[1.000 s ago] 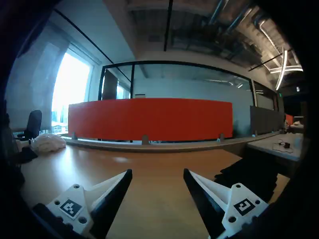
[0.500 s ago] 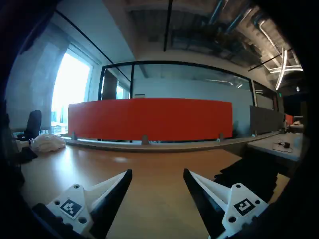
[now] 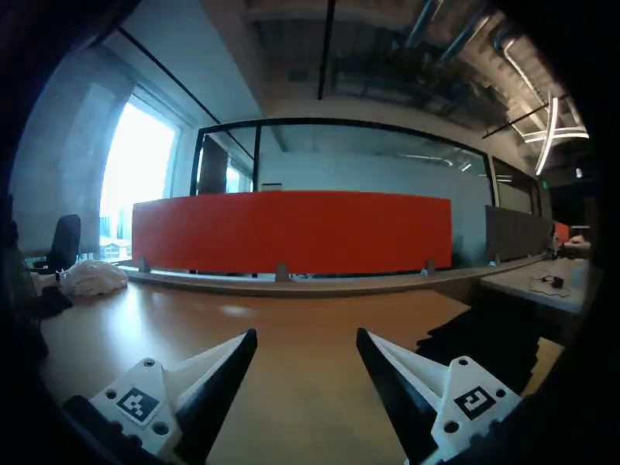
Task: Fold towel
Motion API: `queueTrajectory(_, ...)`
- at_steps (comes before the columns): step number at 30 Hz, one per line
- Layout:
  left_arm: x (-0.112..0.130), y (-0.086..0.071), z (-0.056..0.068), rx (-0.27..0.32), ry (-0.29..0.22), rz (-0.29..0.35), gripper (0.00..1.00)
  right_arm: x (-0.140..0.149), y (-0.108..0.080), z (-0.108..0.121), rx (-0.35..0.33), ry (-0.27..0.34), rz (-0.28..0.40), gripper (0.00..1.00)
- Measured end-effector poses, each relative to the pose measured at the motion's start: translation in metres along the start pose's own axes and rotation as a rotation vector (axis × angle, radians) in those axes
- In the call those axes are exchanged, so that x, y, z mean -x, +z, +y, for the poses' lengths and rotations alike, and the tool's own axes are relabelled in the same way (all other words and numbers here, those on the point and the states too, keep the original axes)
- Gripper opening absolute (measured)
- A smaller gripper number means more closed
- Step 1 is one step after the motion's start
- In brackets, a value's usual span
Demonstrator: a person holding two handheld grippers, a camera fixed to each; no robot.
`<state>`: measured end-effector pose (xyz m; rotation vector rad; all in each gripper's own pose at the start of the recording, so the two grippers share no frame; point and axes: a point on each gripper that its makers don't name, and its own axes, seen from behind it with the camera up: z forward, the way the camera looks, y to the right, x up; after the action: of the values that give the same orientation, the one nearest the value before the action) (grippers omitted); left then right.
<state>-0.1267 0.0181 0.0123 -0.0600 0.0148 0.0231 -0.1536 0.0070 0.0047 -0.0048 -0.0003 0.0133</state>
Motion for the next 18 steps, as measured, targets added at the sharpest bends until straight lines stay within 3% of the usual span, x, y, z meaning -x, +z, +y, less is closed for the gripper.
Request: queueTrajectory(18, -0.0054, -0.0020, -0.0011, 0.000, 0.001, -0.002, 0.98, 0.0003, 0.0001, 0.0000, 0.000, 0.000, 0.000, 0.99)
